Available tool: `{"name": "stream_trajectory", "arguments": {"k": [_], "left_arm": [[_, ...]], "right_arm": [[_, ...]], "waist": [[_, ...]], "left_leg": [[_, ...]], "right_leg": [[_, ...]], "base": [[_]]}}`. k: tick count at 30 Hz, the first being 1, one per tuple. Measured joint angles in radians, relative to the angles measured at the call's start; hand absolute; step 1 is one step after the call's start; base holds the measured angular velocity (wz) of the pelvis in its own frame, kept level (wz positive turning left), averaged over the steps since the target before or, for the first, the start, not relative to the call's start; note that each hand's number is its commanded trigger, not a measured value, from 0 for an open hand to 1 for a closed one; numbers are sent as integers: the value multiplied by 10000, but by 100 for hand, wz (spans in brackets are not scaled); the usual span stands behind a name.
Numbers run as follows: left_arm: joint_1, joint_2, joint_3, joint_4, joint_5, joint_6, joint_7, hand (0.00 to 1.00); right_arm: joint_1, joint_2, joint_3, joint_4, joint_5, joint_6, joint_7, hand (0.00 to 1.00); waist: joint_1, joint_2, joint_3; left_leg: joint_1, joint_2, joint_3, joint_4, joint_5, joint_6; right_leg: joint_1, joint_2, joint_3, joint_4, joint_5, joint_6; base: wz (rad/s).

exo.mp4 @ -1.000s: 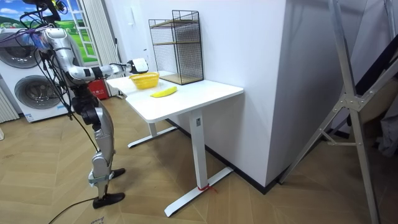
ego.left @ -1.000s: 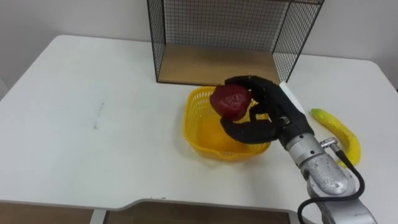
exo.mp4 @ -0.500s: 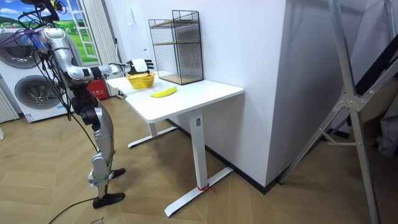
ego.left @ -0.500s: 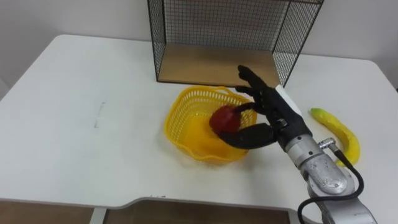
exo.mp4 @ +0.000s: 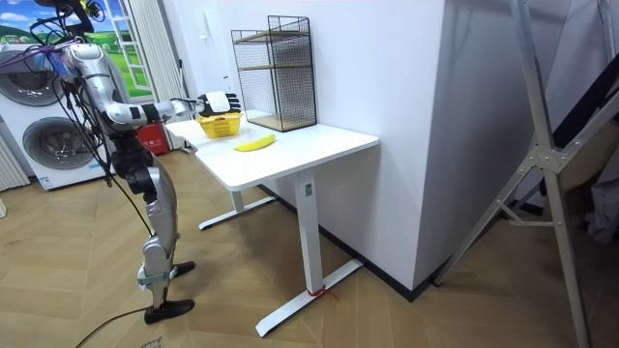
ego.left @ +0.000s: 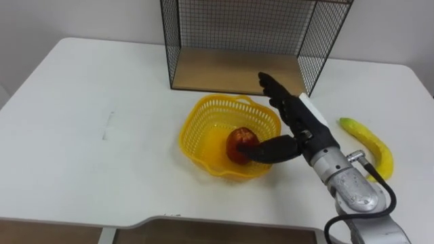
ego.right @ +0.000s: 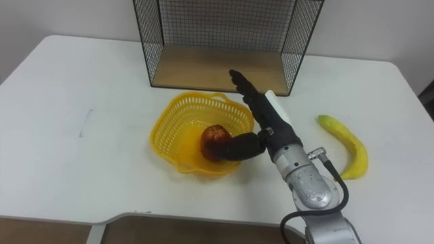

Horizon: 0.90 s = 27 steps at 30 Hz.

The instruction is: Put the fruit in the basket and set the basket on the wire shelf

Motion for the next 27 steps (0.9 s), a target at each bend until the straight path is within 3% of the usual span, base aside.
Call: {"name": "stream_trajectory", "arguments": {"k": [16,21,27], "left_arm": [[17,2,17,-38,21,-4,0,0],[130,-14,71,-26,4,-46,1,0],[340,-39,108,-25,3,-10,-2,0]], "right_arm": [[2,27,-141,-2,785,114,-242,0],[-27,21,-891,-52,802,43,-749,0],[-55,16,-1736,-152,871,-22,-1515,0]], "waist": [[-104,-25,-20],[-123,-16,-43],[-390,35,-56]], "left_leg": [[-38,-2,-3,-24,4,6],[-4,-6,-3,59,4,7],[-12,1,-4,13,4,7]], "right_leg": [[9,-1,-15,8,0,0],[15,-2,-7,9,0,0],[13,-1,-25,8,0,1]], "base": [[0],[0],[1]]}}
